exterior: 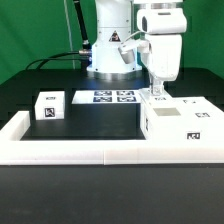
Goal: Assemble cabinet
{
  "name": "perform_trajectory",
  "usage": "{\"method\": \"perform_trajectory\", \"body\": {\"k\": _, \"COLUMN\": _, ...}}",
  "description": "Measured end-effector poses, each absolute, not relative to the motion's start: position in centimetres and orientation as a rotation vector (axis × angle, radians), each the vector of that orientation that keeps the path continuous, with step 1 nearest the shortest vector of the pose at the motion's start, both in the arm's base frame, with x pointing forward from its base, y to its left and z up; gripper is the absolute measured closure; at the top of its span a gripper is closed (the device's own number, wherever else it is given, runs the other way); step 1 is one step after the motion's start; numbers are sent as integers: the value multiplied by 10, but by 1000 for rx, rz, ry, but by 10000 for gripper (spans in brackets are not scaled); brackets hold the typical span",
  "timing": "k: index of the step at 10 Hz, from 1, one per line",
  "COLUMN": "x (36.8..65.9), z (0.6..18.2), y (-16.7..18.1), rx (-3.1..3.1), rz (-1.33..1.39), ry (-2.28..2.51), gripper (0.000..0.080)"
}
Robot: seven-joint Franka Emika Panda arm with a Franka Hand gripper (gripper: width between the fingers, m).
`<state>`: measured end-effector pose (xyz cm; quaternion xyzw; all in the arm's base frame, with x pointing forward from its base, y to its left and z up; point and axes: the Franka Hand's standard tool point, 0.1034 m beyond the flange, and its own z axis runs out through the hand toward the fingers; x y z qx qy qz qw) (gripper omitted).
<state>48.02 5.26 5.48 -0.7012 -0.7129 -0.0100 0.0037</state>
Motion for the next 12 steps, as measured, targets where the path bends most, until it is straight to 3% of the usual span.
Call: {"method": "perform_trajectory", "body": {"k": 12, "x": 492, "z": 55, "y": 56, "rx": -2237, "rz": -58, "ry": -2203, "gripper": 728}}
